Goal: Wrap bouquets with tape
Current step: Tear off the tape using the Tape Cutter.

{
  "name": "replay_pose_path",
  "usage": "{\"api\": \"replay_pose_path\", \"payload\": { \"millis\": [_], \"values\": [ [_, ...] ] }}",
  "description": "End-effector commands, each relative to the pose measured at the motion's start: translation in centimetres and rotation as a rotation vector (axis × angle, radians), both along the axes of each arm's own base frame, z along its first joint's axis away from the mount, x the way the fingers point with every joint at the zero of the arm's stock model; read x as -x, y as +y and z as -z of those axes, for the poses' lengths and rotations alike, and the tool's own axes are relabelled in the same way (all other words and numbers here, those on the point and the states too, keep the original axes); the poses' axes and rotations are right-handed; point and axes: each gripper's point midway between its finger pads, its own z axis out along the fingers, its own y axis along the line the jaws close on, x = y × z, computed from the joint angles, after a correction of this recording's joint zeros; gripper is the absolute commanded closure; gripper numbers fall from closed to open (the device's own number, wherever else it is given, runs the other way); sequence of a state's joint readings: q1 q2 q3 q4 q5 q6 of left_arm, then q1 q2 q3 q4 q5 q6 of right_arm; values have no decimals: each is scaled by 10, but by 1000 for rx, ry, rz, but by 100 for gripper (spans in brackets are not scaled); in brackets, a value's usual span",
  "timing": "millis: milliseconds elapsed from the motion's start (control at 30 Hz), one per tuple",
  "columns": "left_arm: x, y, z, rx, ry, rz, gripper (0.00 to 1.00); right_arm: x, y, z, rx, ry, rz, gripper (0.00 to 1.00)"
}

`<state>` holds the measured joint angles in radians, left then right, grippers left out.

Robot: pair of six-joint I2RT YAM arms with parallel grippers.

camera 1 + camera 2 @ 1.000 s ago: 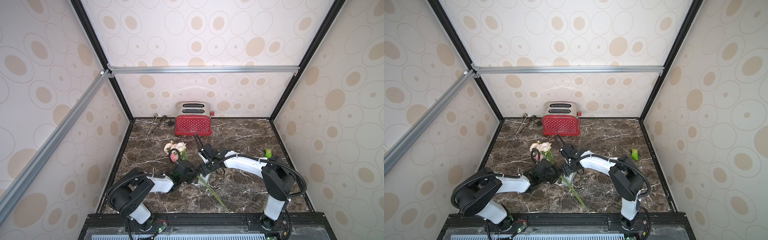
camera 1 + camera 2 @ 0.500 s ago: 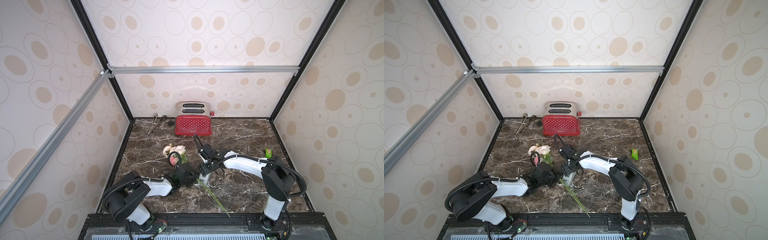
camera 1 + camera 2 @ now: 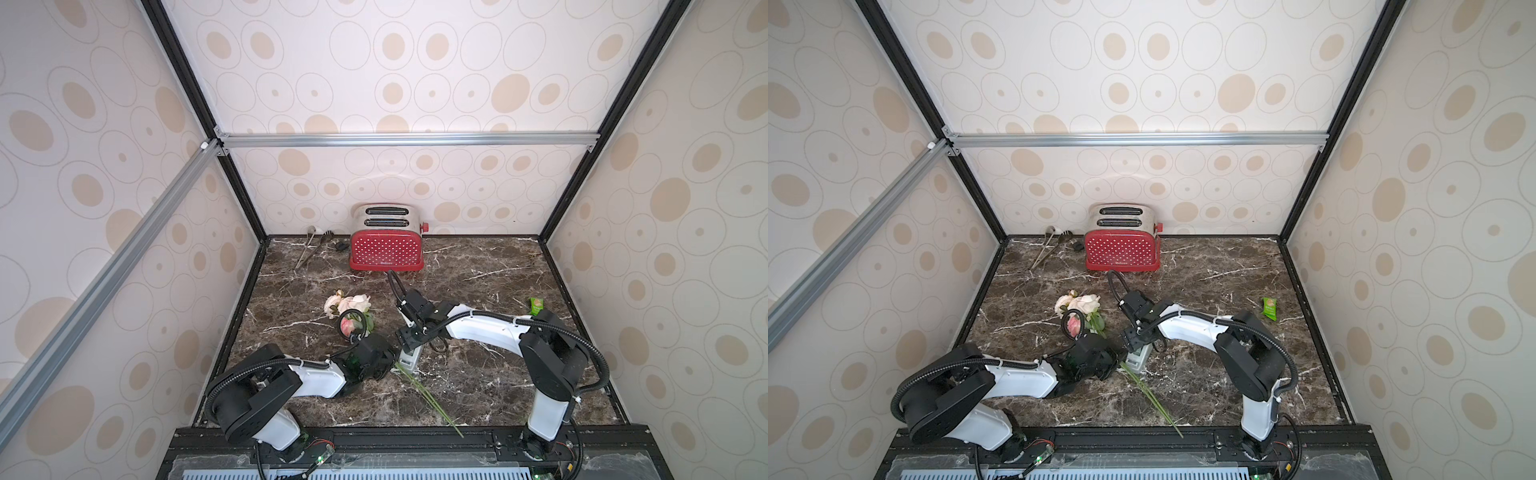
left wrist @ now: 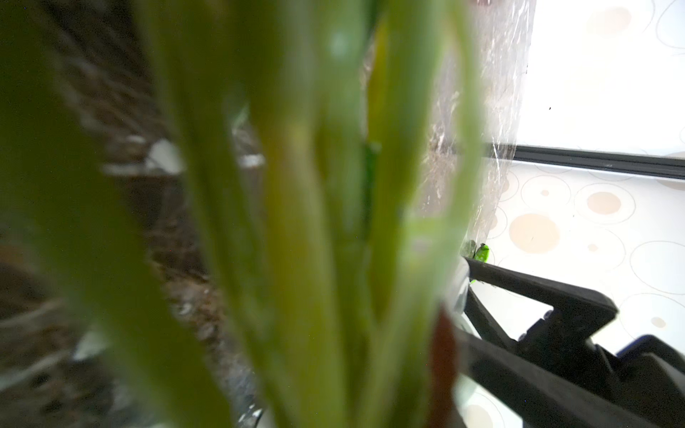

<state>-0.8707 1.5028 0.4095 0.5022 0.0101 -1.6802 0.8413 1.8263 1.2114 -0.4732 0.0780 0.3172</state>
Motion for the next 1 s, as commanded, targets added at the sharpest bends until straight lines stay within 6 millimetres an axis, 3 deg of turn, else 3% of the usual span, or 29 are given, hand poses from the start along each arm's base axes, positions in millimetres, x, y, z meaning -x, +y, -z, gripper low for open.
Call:
{"api": "replay_pose_path", "payload": {
  "millis": [0, 200, 367, 467, 567, 767, 967],
  "values": [
    [5, 7, 9, -46, 13, -39, 100, 12, -18, 15, 74, 49, 4, 22],
    [3, 10, 6, -47, -40, -83, 100, 11, -10, 3, 13, 50, -4, 18],
    [4, 5, 7, -37, -46, -93, 100, 14, -4, -38, -82, -10, -68, 15],
    [3, 5, 7, -36, -52, -97, 100, 24, -9, -55, -109, -35, -109, 14],
    [2, 4, 6, -31, -55, -101, 100, 38, -22, -51, -100, -25, -131, 12],
    [3, 9, 5, -32, -66, -115, 100, 70, -27, -29, -89, 5, -191, 12],
    [3, 17, 4, -43, -71, -137, 100, 79, -20, -20, -91, 29, -209, 15]
  ]
}}
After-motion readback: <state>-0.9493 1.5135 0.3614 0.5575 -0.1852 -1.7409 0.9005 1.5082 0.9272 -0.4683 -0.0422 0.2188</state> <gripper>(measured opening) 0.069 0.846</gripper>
